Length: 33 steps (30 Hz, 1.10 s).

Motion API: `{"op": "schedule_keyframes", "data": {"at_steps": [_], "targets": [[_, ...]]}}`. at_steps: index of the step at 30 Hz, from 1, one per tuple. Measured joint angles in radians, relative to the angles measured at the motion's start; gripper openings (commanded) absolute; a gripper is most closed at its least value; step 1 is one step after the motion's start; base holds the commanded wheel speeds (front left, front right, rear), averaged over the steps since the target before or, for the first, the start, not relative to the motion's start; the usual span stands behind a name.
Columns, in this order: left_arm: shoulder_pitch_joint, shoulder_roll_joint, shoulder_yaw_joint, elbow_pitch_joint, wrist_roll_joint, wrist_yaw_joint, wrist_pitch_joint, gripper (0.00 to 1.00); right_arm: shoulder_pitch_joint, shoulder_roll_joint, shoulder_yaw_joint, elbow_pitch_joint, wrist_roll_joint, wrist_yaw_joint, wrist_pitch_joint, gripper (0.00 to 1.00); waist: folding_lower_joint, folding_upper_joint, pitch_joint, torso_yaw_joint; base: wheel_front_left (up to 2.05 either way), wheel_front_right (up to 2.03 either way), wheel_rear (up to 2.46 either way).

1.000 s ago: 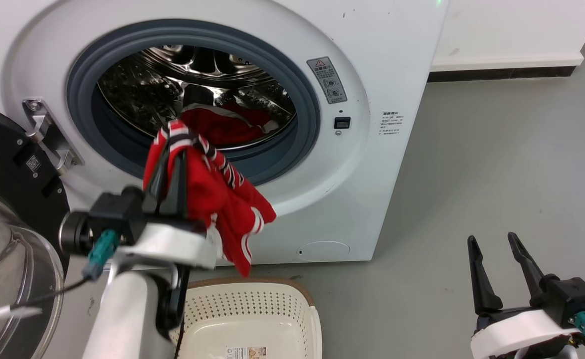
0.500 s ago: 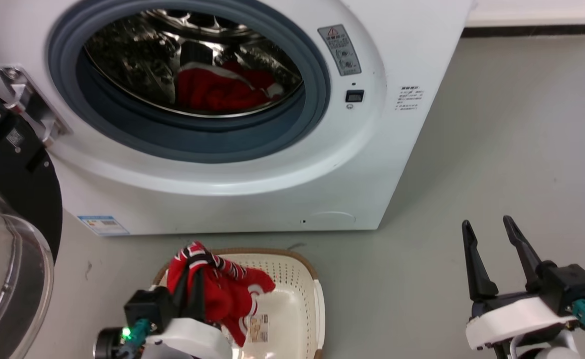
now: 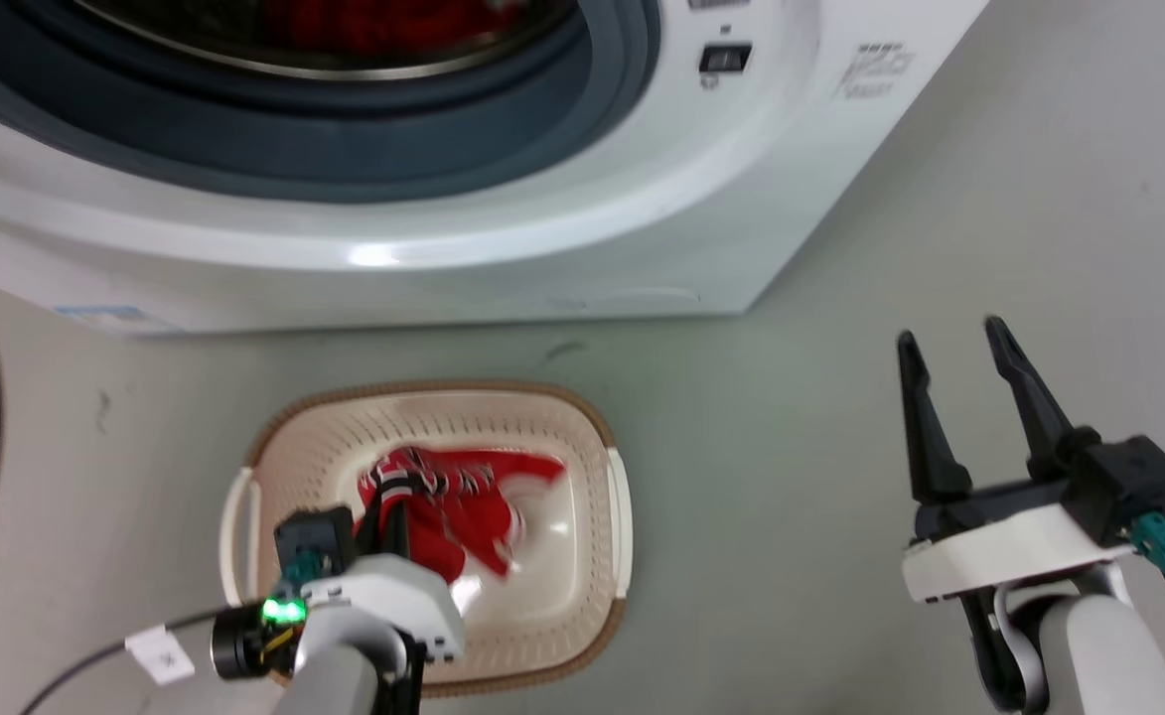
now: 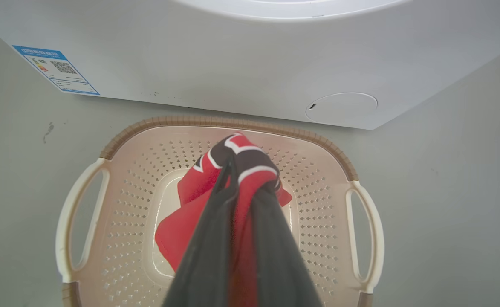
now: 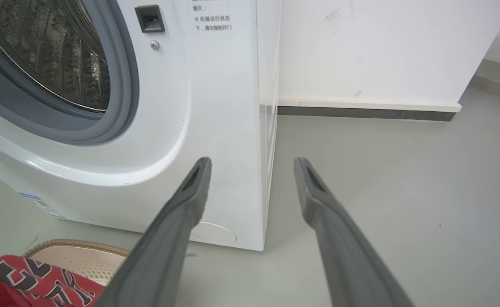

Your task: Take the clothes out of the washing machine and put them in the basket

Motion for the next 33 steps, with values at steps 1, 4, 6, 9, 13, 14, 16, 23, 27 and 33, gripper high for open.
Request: {"op": "schedule_keyframes", "data": {"at_steps": [1, 4, 6, 9, 13, 14, 16, 23, 27, 33], "targets": [[-0.026, 0.000, 0.001, 0.025, 0.000, 0.001, 0.000, 0.00, -0.013, 0.000, 0.006, 0.002, 0.000, 0.000, -0.004, 1.00, 0.0001, 0.0000, 0.022, -0.004, 0.00, 0.00, 0.00], [-0.100, -0.001, 0.012, 0.107, -0.003, 0.004, -0.001, 0.00, -0.047, 0.000, 0.018, 0.013, 0.006, 0.000, -0.016, 1.00, 0.0001, 0.0000, 0.085, -0.018, 0.00, 0.00, 0.00], [-0.140, -0.001, 0.021, 0.160, -0.003, 0.011, -0.002, 0.00, -0.071, 0.000, 0.027, 0.025, 0.010, 0.000, -0.021, 1.00, 0.0001, 0.0000, 0.126, -0.028, 0.00, 0.00, 0.00], [-0.191, 0.002, 0.050, 0.240, -0.006, 0.013, -0.003, 0.00, -0.104, 0.000, 0.040, 0.041, 0.019, 0.000, -0.035, 1.00, 0.0001, 0.0000, 0.182, -0.047, 0.00, 0.00, 0.00], [-0.241, 0.008, 0.084, 0.332, -0.012, 0.013, -0.003, 0.00, -0.137, 0.000, 0.055, 0.064, 0.029, 0.000, -0.045, 1.00, 0.0002, 0.0000, 0.247, -0.075, 0.00, 0.00, 0.00], [-0.248, 0.008, 0.093, 0.359, -0.015, 0.013, -0.003, 0.00, -0.143, 0.000, 0.058, 0.070, 0.031, 0.000, -0.049, 1.00, 0.0001, 0.0000, 0.261, -0.082, 0.00, 0.00, 0.00], [-0.260, 0.008, 0.104, 0.412, -0.021, 0.013, -0.003, 0.00, -0.154, 0.000, 0.062, 0.077, 0.037, 0.000, -0.053, 1.00, 0.0001, 0.0000, 0.285, -0.096, 0.00, 0.00, 0.00], [-0.312, 0.012, 0.121, 0.536, -0.035, 0.013, -0.003, 0.00, -0.176, 0.000, 0.071, 0.101, 0.044, 0.000, -0.058, 1.00, 0.0001, 0.0000, 0.327, -0.128, 0.00, 0.00, 0.00], [-0.331, 0.013, 0.121, 0.582, -0.039, 0.004, -0.003, 1.00, -0.182, 0.000, 0.066, 0.114, 0.043, 0.000, -0.060, 1.00, 0.0000, 0.0000, 0.309, -0.125, 0.00, 0.00, 0.00], [-0.313, 0.009, 0.112, 0.607, -0.043, -0.019, -0.003, 1.00, -0.159, 0.000, 0.053, 0.128, 0.004, 0.000, -0.060, 1.00, 0.0000, 0.0000, 0.226, -0.111, 0.00, 0.00, 0.00]]}}
